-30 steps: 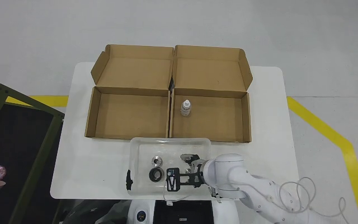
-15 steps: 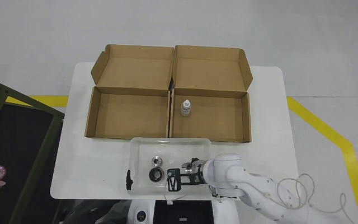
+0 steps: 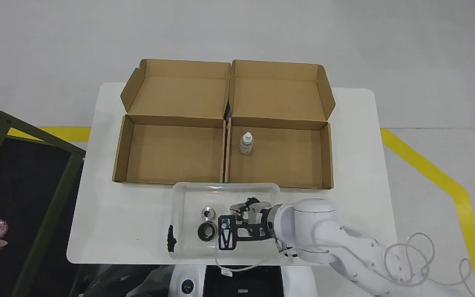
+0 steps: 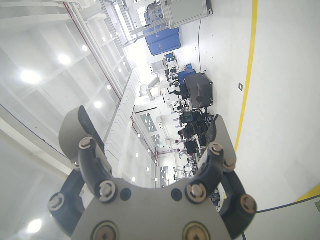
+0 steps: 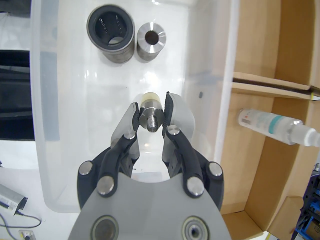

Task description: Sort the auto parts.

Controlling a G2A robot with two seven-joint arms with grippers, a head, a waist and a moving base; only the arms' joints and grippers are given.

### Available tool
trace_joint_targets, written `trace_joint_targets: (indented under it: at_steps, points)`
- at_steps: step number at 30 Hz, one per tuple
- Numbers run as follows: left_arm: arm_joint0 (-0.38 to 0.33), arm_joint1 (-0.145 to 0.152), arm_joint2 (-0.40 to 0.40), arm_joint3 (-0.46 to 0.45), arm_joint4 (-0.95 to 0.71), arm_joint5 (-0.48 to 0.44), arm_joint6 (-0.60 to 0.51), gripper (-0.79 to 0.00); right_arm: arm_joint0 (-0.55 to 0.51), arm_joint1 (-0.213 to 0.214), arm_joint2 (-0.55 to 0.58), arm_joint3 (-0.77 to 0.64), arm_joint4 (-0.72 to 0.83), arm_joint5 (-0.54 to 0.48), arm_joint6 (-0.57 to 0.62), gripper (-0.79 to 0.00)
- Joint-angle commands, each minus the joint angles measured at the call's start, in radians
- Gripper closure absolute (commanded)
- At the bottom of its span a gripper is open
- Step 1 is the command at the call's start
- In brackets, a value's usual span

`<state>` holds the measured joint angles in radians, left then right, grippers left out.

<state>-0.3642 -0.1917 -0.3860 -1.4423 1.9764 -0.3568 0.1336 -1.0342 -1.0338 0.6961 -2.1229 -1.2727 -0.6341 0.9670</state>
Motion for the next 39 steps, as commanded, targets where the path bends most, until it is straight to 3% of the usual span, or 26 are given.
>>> trace_joint_targets:
  at_steps: [1,16,28,39]
  points:
    - [0.0,0.0,0.0,0.0,0.0,0.0,0.0,-0.785,-0.012,0.005,0.024,-0.023,-0.035,0.001,-0.05,0.0]
    - [0.0,0.0,0.0,0.0,0.0,0.0,0.0,-0.785,-0.128,0.041,0.201,-0.07,-0.247,0.04,-0.358,0.0]
    - [0.0,0.0,0.0,0.0,0.0,0.0,0.0,-0.785,-0.163,0.045,0.276,-0.036,-0.233,0.045,-0.414,0.0]
    - [0.0,0.0,0.0,0.0,0.0,0.0,0.0,-0.785,-0.093,0.033,0.323,0.131,-0.071,0.033,-0.392,0.0]
